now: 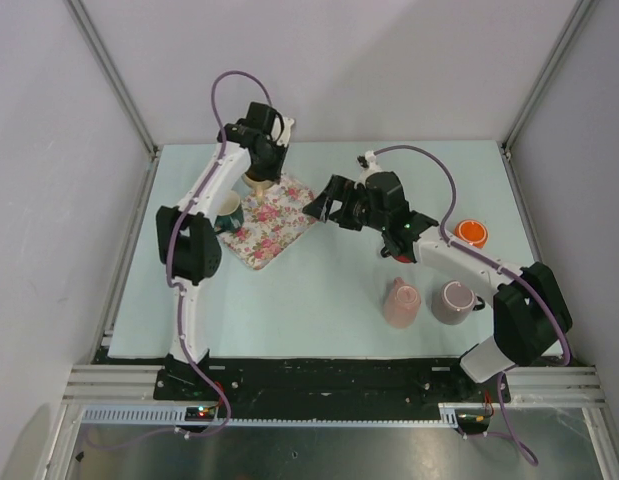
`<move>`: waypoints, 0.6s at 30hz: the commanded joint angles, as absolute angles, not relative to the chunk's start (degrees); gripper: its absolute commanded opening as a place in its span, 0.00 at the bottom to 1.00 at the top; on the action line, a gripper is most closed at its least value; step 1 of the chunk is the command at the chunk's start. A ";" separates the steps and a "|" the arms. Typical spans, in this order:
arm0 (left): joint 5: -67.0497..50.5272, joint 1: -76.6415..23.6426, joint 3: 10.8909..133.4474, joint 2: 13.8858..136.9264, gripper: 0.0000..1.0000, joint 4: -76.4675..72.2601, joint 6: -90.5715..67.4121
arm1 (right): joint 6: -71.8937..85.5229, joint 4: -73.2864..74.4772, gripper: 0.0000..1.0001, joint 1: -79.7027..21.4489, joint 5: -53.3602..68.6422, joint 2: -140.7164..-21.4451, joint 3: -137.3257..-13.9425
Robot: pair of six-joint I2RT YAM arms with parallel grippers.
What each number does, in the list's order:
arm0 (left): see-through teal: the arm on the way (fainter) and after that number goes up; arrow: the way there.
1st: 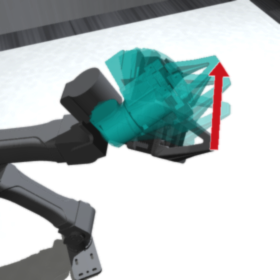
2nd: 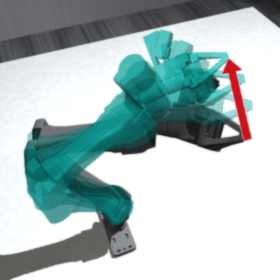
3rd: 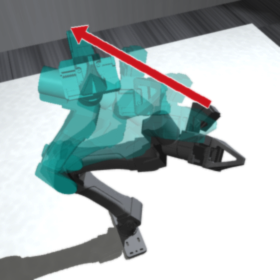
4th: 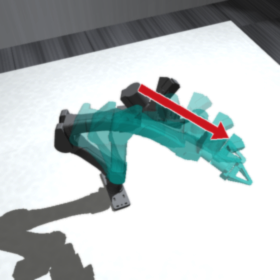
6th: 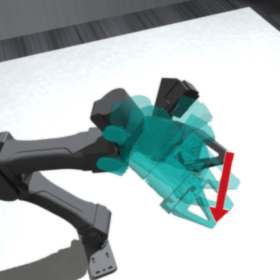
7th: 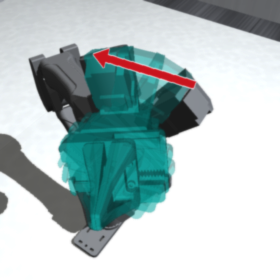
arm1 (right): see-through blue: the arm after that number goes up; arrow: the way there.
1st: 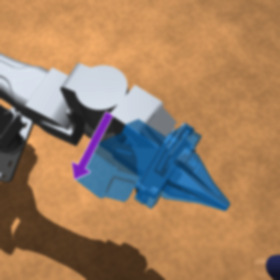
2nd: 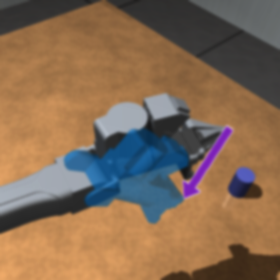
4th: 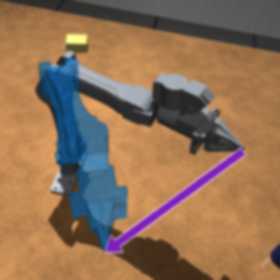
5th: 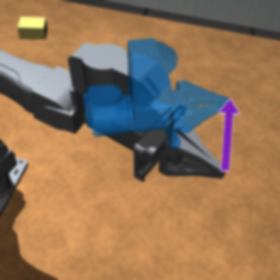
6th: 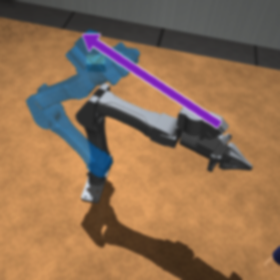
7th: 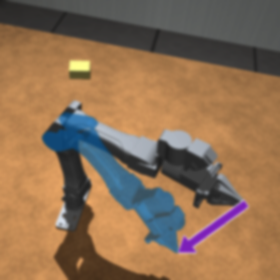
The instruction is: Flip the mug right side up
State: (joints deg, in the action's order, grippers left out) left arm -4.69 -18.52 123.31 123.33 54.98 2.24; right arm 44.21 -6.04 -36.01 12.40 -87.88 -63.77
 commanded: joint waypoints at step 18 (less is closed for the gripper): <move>-11.10 -14.68 132.11 135.77 0.00 59.29 2.88 | 32.21 9.95 0.99 -36.87 7.49 -82.97 -66.18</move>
